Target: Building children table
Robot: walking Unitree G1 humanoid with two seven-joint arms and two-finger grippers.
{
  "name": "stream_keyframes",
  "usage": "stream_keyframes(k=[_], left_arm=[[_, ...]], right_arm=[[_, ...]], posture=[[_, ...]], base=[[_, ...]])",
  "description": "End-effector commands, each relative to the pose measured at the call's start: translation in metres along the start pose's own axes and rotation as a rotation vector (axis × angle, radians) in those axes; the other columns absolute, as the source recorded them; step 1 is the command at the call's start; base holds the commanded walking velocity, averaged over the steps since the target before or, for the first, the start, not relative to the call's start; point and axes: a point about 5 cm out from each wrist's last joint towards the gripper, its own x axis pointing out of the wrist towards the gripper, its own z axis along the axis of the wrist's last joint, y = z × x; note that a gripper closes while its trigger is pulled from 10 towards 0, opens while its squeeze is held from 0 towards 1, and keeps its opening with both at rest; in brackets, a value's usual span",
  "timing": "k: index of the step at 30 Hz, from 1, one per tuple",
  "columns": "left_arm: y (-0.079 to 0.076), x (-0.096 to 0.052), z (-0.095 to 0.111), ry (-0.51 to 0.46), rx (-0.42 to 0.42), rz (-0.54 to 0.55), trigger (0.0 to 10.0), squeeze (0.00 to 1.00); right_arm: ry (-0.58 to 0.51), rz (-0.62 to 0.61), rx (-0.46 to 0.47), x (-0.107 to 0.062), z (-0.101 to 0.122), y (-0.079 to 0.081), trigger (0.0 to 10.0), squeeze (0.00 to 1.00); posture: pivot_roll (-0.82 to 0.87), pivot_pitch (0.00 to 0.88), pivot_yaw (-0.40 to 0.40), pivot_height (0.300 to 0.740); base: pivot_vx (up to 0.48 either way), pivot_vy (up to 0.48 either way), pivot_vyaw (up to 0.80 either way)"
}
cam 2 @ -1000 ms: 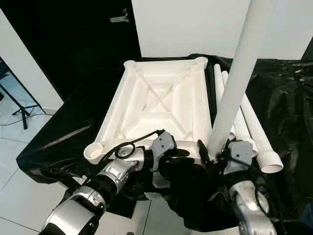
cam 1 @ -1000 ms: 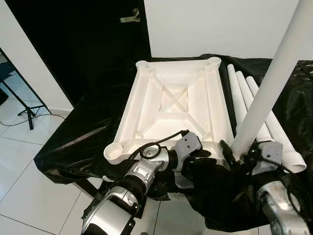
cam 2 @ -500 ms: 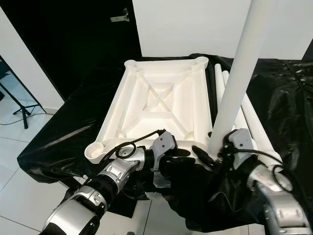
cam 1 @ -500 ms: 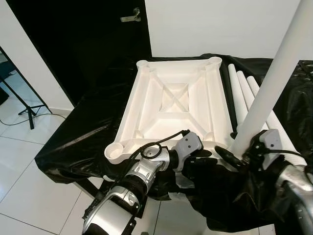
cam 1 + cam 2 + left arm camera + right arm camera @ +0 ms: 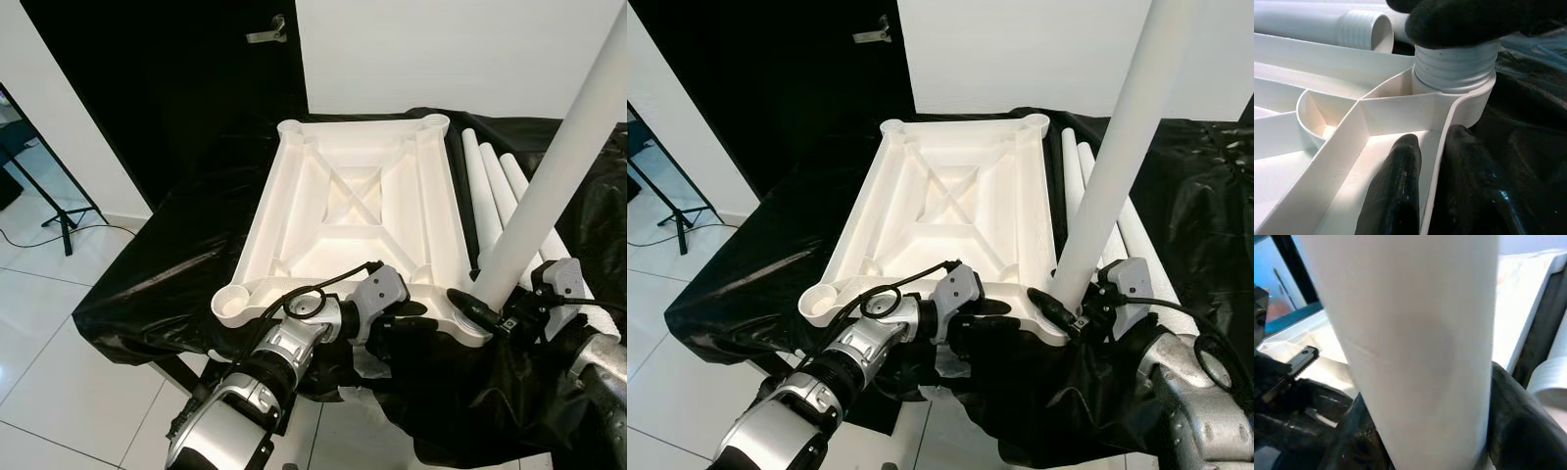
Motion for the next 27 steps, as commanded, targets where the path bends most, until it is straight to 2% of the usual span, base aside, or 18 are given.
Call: stream_keyframes(k=[1, 2, 3, 4, 5, 6, 7, 10, 15, 16, 18, 19, 22, 23, 24, 25, 26, 27], left_arm=[[-0.025, 0.002, -0.029, 0.076, -0.125, -0.174, 10.0, 0.00], [-0.025, 0.002, -0.029, 0.076, -0.125, -0.174, 10.0, 0.00], [-0.024, 0.001, -0.029, 0.077, -0.125, -0.172, 10.0, 0.00], [-0.024, 0.001, -0.029, 0.077, -0.125, -0.172, 10.0, 0.00], [-0.023, 0.001, -0.030, 0.079, -0.124, -0.170, 10.0, 0.00], [-0.023, 0.001, -0.030, 0.079, -0.124, -0.170, 10.0, 0.00], [-0.023, 0.000, -0.030, 0.080, -0.124, -0.169, 10.0, 0.00], [-0.023, 0.000, -0.030, 0.081, -0.124, -0.169, 10.0, 0.00], [-0.023, -0.001, -0.030, 0.083, -0.125, -0.171, 10.0, 0.00], [-0.023, -0.001, -0.030, 0.084, -0.125, -0.172, 10.0, 0.00], [-0.023, -0.001, -0.030, 0.084, -0.125, -0.172, 10.0, 0.00], [-0.023, -0.001, -0.030, 0.084, -0.125, -0.173, 10.0, 0.00], [-0.023, 0.000, -0.030, 0.084, -0.124, -0.173, 10.0, 0.00], [-0.023, 0.000, -0.030, 0.084, -0.124, -0.172, 10.0, 0.00], [-0.023, 0.000, -0.030, 0.084, -0.124, -0.172, 10.0, 0.00], [-0.023, -0.001, -0.030, 0.084, -0.124, -0.172, 10.0, 0.00], [-0.023, -0.001, -0.030, 0.084, -0.124, -0.172, 10.0, 0.00], [-0.023, -0.001, -0.030, 0.084, -0.125, -0.173, 10.0, 0.00]], right_arm=[[-0.054, -0.064, 0.021, 0.003, 0.002, 0.005, 0.0, 0.00], [-0.054, -0.064, 0.021, 0.003, 0.002, 0.005, 0.0, 0.00], [-0.070, -0.207, -0.009, 0.000, -0.001, 0.008, 0.0, 0.00], [-0.070, -0.207, -0.009, 0.000, -0.001, 0.008, 0.0, 0.00], [-0.072, -0.326, -0.020, -0.004, -0.005, 0.012, 0.0, 0.00], [-0.072, -0.326, -0.020, -0.004, -0.005, 0.012, 0.0, 0.00], [-0.066, -0.382, -0.027, -0.007, -0.007, 0.015, 0.0, 0.00], [-0.065, -0.419, -0.033, -0.008, -0.007, 0.018, 0.0, 0.00], [-0.069, -0.408, -0.035, -0.005, -0.006, 0.022, 0.0, 0.00], [-0.067, -0.387, -0.035, -0.003, -0.006, 0.024, 2.1, 0.00], [-0.067, -0.387, -0.035, -0.003, -0.006, 0.024, 2.1, 0.00], [-0.061, -0.356, -0.034, -0.001, -0.006, 0.025, 10.0, 1.00], [-0.050, -0.274, -0.016, 0.004, -0.008, 0.023, 10.0, 1.00], [-0.051, -0.216, -0.025, 0.007, -0.007, 0.021, 10.0, 0.81], [-0.051, -0.216, -0.025, 0.007, -0.007, 0.021, 10.0, 0.81], [-0.051, -0.158, -0.047, 0.010, -0.005, 0.017, 10.0, 0.00], [-0.051, -0.158, -0.047, 0.010, -0.005, 0.017, 10.0, 0.00], [-0.039, -0.086, -0.051, 0.012, -0.003, 0.013, 10.0, 0.00]], posture=[[0.06, 0.000, 0.039, 0.740], [0.06, 0.000, 0.039, 0.740], [0.07, 0.000, 0.040, 0.740], [0.07, 0.000, 0.040, 0.740], [0.07, 0.000, 0.039, 0.740], [0.07, 0.000, 0.039, 0.740], [0.07, 0.000, 0.041, 0.740], [0.07, 0.000, 0.043, 0.740], [0.07, 0.000, 0.044, 0.740], [0.07, 0.000, 0.044, 0.740], [0.07, 0.000, 0.044, 0.740], [0.07, 0.000, 0.045, 0.740], [0.07, 0.000, 0.044, 0.740], [0.06, 0.000, 0.046, 0.740], [0.06, 0.000, 0.046, 0.740], [0.06, 0.000, 0.043, 0.740], [0.06, 0.000, 0.043, 0.740], [0.06, 0.000, 0.043, 0.740]], base=[[0.000, 0.000, 0.00], [0.000, 0.000, 0.00], [0.000, 0.000, 0.00], [0.000, 0.000, 0.00], [0.000, 0.000, 0.00], [0.000, 0.000, 0.00], [0.000, 0.000, 0.00], [0.000, 0.000, 0.00], [0.000, 0.000, 0.00], [0.000, 0.000, 0.00], [0.000, 0.000, 0.00], [0.000, 0.000, 0.00], [0.000, 0.000, 0.00], [0.000, 0.000, 0.00], [0.000, 0.000, 0.00], [0.000, 0.000, 0.00], [0.000, 0.000, 0.00], [0.000, 0.000, 0.00]])
